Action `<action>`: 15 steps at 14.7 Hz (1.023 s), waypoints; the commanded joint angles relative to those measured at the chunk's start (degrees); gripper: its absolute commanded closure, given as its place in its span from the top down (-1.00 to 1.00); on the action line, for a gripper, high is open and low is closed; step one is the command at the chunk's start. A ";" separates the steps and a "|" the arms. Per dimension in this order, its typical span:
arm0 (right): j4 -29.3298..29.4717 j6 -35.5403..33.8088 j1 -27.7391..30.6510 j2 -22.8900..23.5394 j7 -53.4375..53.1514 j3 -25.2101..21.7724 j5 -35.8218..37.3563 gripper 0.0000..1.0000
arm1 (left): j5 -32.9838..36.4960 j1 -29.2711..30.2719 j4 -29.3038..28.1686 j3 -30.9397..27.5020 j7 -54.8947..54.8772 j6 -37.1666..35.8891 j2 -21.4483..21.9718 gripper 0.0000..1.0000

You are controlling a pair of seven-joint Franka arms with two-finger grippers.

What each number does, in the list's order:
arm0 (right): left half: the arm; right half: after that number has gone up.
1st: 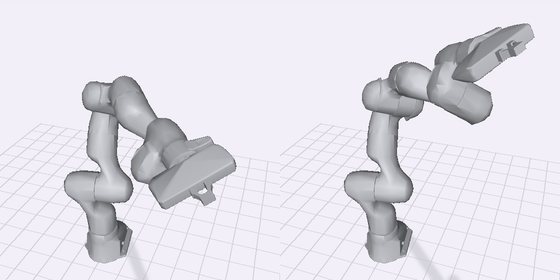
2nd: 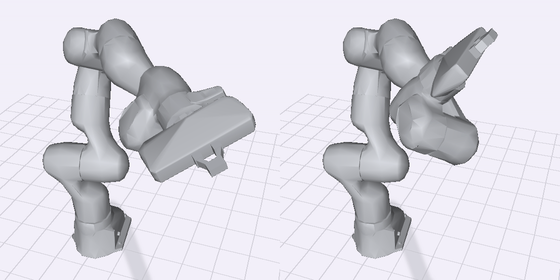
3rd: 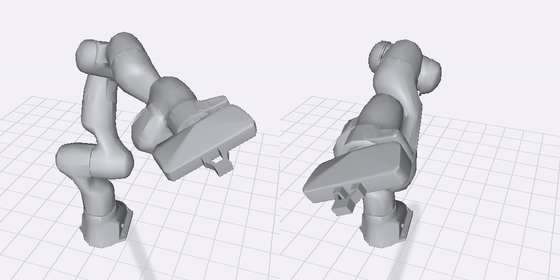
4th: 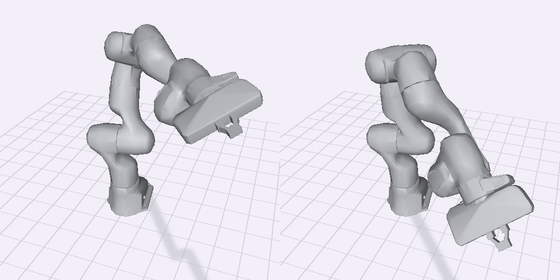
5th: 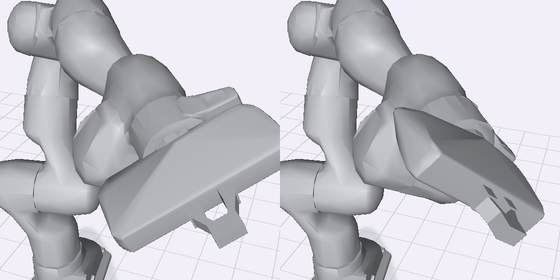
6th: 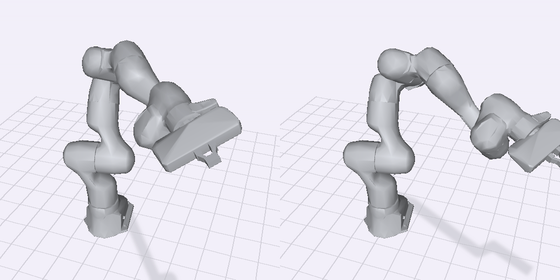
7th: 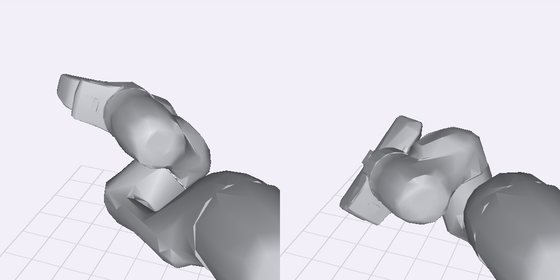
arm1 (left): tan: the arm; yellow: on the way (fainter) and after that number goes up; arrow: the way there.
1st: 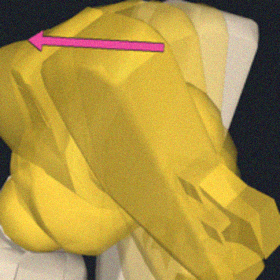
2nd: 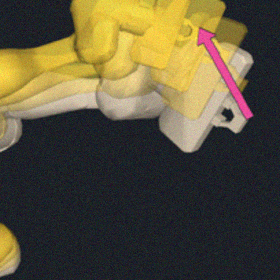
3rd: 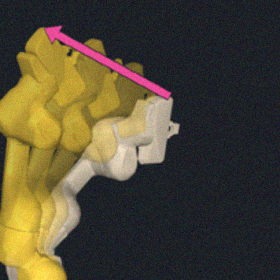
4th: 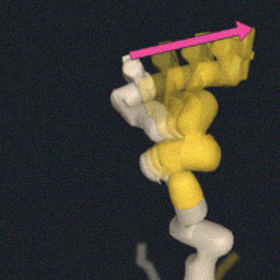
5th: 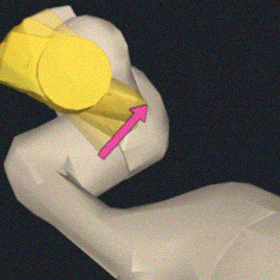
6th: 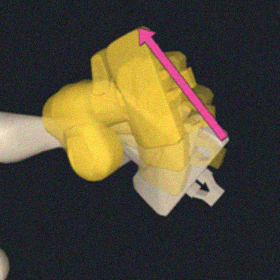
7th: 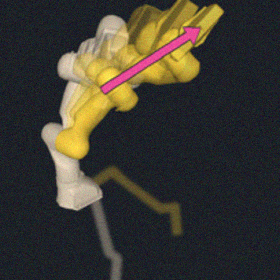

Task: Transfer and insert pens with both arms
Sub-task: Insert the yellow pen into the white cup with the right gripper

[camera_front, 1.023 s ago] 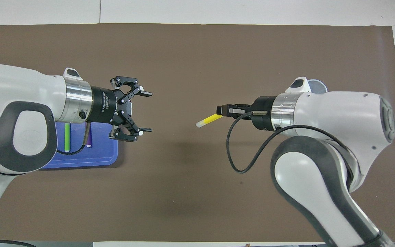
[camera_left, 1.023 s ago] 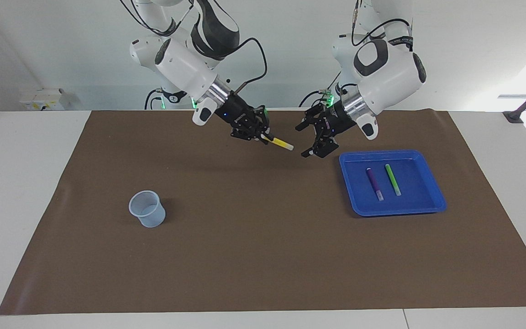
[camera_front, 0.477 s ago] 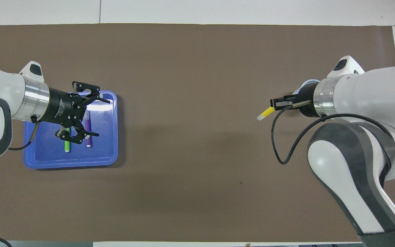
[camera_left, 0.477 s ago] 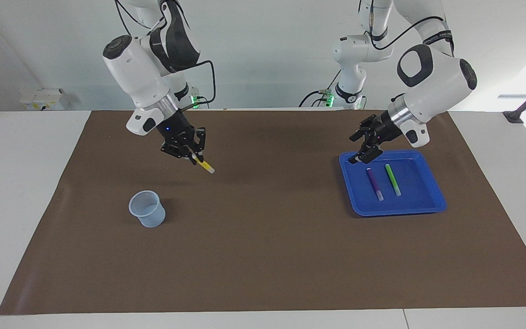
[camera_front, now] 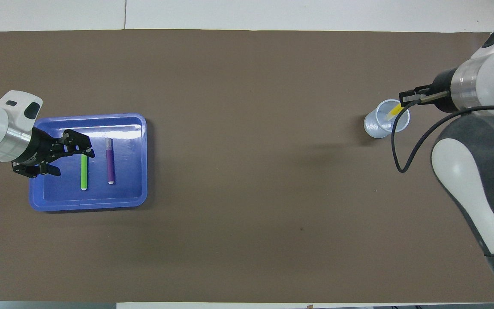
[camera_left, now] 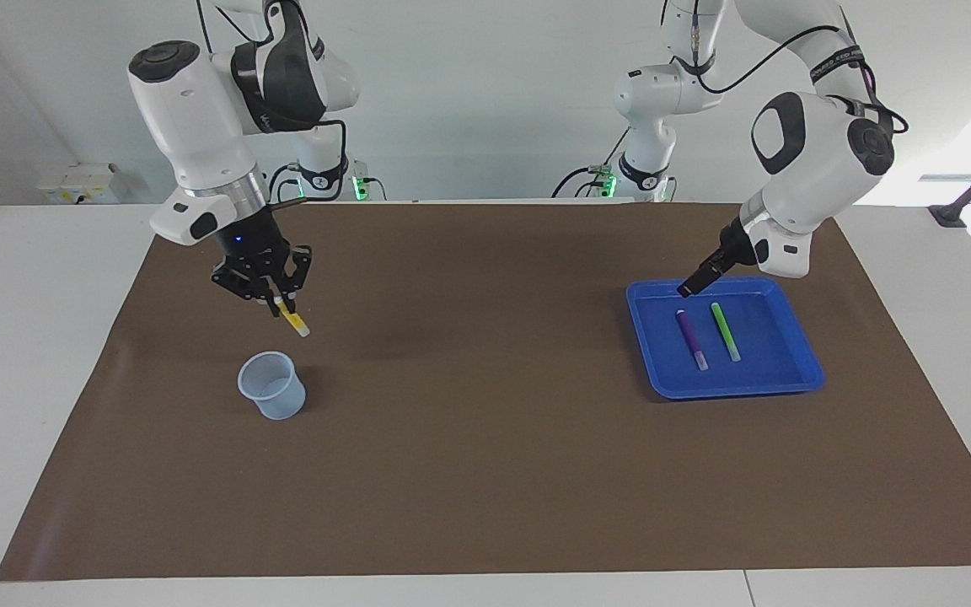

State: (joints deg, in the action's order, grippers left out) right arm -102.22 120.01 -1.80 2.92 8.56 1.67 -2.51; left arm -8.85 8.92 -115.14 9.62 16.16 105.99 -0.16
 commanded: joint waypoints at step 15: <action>-14.50 13.41 4.17 3.14 2.78 0.70 0.23 -1.00 | 10.87 2.94 -10.54 0.49 -29.61 27.06 -9.59 0.77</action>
State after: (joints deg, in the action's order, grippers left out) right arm -113.54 131.82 1.89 8.18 12.34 1.92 -2.49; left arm 0.89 10.86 -123.69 10.14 -12.61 129.93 -9.82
